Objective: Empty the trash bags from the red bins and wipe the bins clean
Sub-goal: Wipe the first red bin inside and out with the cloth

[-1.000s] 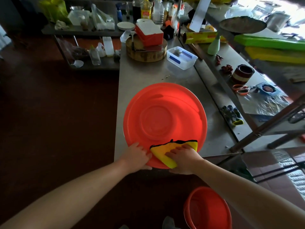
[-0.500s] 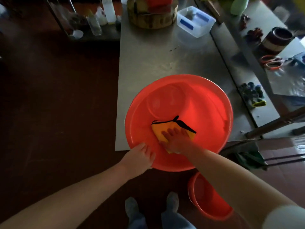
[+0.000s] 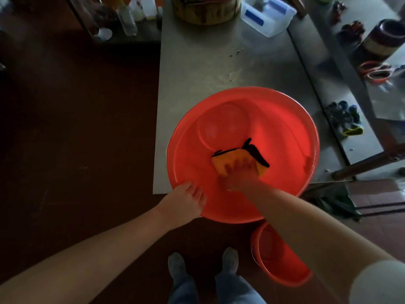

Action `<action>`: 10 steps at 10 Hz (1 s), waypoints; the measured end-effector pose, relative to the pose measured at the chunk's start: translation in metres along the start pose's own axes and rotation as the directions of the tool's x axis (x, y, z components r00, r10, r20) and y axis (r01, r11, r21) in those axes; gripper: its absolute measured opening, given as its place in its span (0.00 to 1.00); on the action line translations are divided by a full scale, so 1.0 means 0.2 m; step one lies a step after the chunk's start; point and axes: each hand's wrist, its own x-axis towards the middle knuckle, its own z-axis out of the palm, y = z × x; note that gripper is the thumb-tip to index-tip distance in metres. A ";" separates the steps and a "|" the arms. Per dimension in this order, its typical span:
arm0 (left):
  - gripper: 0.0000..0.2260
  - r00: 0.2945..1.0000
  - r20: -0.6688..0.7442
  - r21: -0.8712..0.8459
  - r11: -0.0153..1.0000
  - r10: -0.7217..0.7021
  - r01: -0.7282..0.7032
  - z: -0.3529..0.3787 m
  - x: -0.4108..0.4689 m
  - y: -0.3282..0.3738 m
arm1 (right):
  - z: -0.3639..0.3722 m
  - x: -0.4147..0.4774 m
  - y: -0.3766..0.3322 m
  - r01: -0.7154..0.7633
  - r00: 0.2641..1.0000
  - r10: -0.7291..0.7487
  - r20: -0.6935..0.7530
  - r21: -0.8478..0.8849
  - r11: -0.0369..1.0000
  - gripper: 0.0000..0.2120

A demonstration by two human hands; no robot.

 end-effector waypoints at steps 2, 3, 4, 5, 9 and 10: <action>0.22 0.999 0.004 -0.001 0.999 0.039 -0.039 0.03 -0.02 -0.05 | 0.20 -0.17 -0.11 0.217 0.975 -0.185 0.122 -0.372 0.903 0.34; 0.26 0.996 0.052 -0.050 0.997 0.068 -0.065 0.07 -0.05 -0.05 | 0.12 -0.19 0.05 0.203 0.963 -0.269 -0.017 -0.609 0.767 0.31; 0.29 0.997 0.061 -0.025 0.999 0.041 -0.040 0.06 -0.04 -0.03 | -0.06 -0.15 0.15 0.175 0.933 -0.347 -0.090 -0.731 0.659 0.28; 0.32 0.997 0.060 -0.036 0.998 0.046 -0.044 0.06 -0.01 0.00 | -0.23 -0.10 0.22 0.099 0.942 -0.322 -0.093 -0.841 0.532 0.28; 0.29 0.975 -0.058 0.070 0.975 0.214 -0.210 0.08 0.01 -0.10 | 0.14 -0.26 0.01 0.185 0.981 -0.189 0.050 -0.554 0.812 0.33; 0.32 0.977 -0.089 0.021 0.981 0.192 -0.191 0.08 0.00 -0.11 | 0.03 -0.27 0.07 0.205 0.972 -0.229 0.052 -0.660 0.722 0.32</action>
